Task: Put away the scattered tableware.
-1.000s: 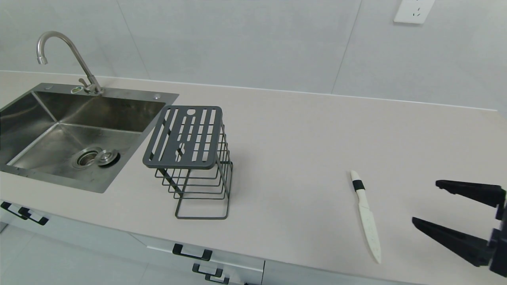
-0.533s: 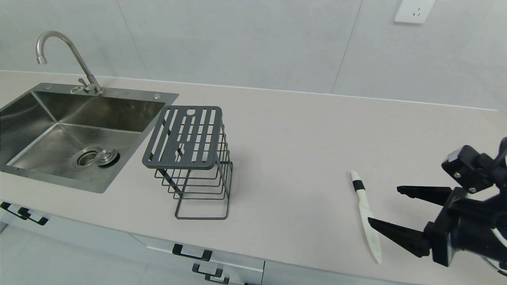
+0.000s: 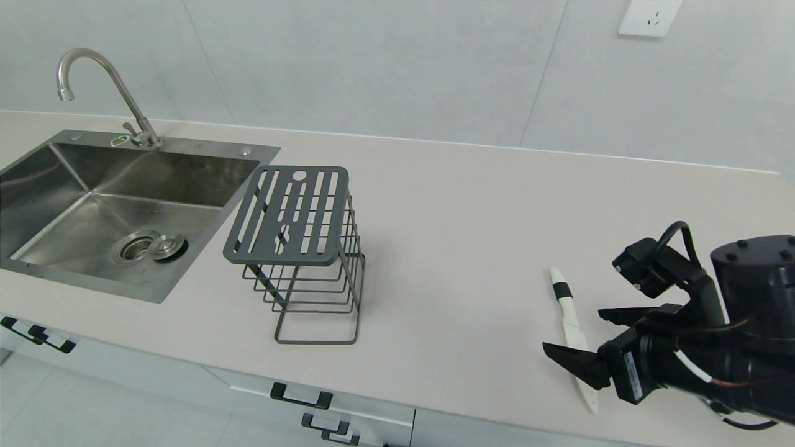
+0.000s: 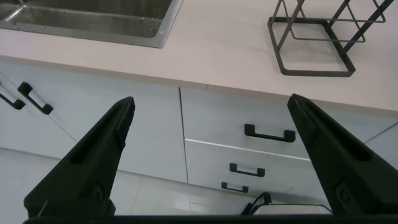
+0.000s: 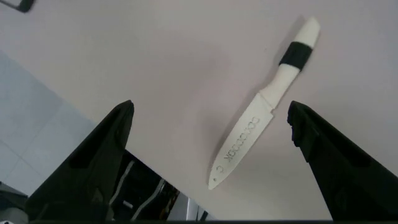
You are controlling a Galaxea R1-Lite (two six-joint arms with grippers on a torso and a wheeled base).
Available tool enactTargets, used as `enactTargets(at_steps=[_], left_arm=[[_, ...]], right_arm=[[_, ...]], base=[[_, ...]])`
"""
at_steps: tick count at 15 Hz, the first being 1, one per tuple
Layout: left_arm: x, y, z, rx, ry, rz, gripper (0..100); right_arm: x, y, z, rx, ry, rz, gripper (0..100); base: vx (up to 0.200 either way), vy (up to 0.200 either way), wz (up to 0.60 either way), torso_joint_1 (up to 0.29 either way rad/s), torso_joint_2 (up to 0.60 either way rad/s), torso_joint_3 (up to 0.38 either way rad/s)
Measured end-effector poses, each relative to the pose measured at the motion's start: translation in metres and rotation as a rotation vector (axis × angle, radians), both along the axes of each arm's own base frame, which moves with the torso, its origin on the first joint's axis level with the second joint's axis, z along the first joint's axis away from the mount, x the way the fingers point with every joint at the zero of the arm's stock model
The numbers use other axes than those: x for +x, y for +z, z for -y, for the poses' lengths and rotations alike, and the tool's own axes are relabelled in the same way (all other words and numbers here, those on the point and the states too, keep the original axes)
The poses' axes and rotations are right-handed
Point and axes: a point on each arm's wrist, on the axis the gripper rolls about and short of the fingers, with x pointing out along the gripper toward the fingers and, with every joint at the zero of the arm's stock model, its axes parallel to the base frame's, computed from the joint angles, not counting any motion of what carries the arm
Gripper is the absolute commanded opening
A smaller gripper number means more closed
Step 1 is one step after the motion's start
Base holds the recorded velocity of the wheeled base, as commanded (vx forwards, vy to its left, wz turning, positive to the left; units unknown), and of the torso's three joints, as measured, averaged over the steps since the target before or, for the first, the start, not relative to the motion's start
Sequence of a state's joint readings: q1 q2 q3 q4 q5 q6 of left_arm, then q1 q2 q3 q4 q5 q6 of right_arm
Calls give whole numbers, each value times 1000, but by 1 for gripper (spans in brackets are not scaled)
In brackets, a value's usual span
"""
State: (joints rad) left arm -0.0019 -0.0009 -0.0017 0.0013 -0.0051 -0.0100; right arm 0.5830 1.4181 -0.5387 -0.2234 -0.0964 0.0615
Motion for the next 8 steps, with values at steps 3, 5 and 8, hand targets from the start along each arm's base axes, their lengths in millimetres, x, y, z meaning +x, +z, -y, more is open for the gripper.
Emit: enactTargets(at_steps=[3,5,8], left_arm=[[0,0,0,0,0,-1,100],[0,0,0,1,0,-1,100],[0,0,0,1,0,-1,100]], right_arm=[[0,-12,2,-41,-76,-57,100],[10,-7,-3,-38,-90,-49,100],[35,-4,-10,-34,-142,-48,100]], base=[[0,0,0,0,0,0],[0,0,0,0,0,0],[0,0,0,0,0,0]])
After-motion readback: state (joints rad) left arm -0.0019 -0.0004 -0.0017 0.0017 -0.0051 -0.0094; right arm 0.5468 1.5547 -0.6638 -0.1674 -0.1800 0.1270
